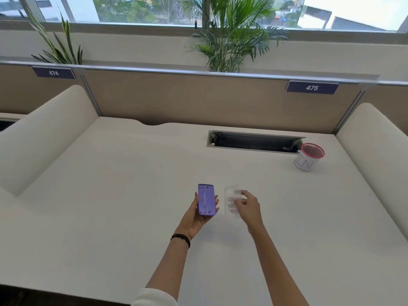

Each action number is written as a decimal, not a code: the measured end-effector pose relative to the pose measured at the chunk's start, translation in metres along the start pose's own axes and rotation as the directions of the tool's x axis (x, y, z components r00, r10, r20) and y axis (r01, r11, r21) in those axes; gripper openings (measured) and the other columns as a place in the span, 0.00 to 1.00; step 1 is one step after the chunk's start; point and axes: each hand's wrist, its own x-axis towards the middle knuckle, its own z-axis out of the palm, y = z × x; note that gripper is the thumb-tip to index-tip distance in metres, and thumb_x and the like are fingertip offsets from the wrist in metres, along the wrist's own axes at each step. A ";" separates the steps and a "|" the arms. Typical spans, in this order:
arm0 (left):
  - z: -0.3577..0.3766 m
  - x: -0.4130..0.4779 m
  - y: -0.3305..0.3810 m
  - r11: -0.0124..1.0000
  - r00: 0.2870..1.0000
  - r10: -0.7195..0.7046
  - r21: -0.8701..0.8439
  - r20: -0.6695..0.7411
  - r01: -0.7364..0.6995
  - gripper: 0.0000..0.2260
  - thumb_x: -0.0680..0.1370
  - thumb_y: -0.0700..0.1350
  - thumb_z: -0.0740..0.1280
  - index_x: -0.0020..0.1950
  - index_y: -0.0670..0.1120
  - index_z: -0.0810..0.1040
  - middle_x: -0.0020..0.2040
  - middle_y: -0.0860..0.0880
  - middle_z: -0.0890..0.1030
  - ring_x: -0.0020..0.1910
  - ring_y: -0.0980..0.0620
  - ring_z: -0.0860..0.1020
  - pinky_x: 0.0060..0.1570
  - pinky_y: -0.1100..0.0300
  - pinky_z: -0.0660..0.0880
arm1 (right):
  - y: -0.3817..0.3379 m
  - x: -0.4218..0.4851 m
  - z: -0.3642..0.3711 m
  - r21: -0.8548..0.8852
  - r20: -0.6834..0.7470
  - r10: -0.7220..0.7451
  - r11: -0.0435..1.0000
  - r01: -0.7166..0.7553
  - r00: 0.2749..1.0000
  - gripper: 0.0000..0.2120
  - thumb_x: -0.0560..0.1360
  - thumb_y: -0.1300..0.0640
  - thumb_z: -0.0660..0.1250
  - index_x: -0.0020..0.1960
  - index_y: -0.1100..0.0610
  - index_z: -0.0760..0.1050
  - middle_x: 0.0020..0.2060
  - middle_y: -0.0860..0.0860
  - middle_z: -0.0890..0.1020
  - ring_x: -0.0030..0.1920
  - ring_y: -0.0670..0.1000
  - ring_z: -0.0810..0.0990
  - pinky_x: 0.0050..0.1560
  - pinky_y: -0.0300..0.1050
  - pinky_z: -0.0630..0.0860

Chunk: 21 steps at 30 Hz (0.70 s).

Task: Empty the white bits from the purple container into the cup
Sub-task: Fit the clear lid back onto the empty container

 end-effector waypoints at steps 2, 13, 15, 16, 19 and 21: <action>0.006 0.003 -0.002 1.000 1.000 0.001 0.030 0.014 -0.001 0.20 0.81 0.54 0.54 0.65 0.43 0.73 0.54 0.43 0.84 0.53 0.46 0.82 0.50 0.52 0.82 | -0.010 0.005 0.001 -0.020 -0.033 -0.038 0.999 0.038 0.999 0.11 0.74 0.65 0.62 0.55 0.57 0.76 0.40 0.56 0.82 0.39 0.52 0.82 0.34 0.38 0.78; 0.028 0.015 -0.005 0.997 0.999 0.024 0.071 0.033 -0.027 0.17 0.81 0.52 0.55 0.61 0.44 0.77 0.52 0.43 0.84 0.50 0.46 0.83 0.52 0.51 0.80 | -0.025 0.011 0.006 -0.265 -0.072 -0.210 0.947 0.184 0.975 0.10 0.78 0.60 0.59 0.53 0.60 0.77 0.33 0.52 0.80 0.28 0.47 0.77 0.31 0.42 0.77; 0.030 0.016 -0.006 0.995 0.999 0.026 0.097 0.021 -0.027 0.16 0.81 0.51 0.56 0.59 0.44 0.78 0.50 0.43 0.85 0.48 0.47 0.84 0.50 0.52 0.81 | -0.028 0.013 0.005 -0.281 -0.062 -0.212 0.941 0.187 0.975 0.09 0.78 0.60 0.59 0.51 0.61 0.77 0.34 0.54 0.81 0.29 0.48 0.78 0.30 0.42 0.76; 0.031 0.017 -0.007 0.993 1.000 0.026 0.111 0.014 -0.028 0.16 0.81 0.51 0.57 0.58 0.44 0.78 0.49 0.44 0.85 0.46 0.47 0.84 0.48 0.52 0.81 | -0.029 0.014 0.006 -0.297 -0.054 -0.214 0.936 0.189 0.975 0.09 0.77 0.61 0.59 0.50 0.61 0.78 0.35 0.56 0.82 0.31 0.51 0.79 0.30 0.41 0.75; 0.034 0.017 -0.010 0.990 0.999 0.036 0.137 0.006 -0.036 0.14 0.81 0.50 0.58 0.54 0.45 0.81 0.45 0.45 0.86 0.41 0.48 0.85 0.40 0.55 0.83 | -0.033 0.015 0.008 -0.338 -0.038 -0.227 0.919 0.201 0.973 0.10 0.78 0.58 0.59 0.49 0.62 0.78 0.40 0.61 0.84 0.40 0.59 0.83 0.34 0.44 0.76; 0.036 0.018 -0.011 0.988 0.999 0.043 0.146 0.013 -0.045 0.13 0.81 0.49 0.58 0.53 0.46 0.81 0.44 0.45 0.86 0.40 0.49 0.85 0.38 0.57 0.82 | -0.036 0.015 0.008 -0.350 -0.007 -0.243 0.909 0.226 0.970 0.15 0.79 0.53 0.59 0.50 0.62 0.78 0.42 0.60 0.84 0.42 0.58 0.83 0.38 0.48 0.79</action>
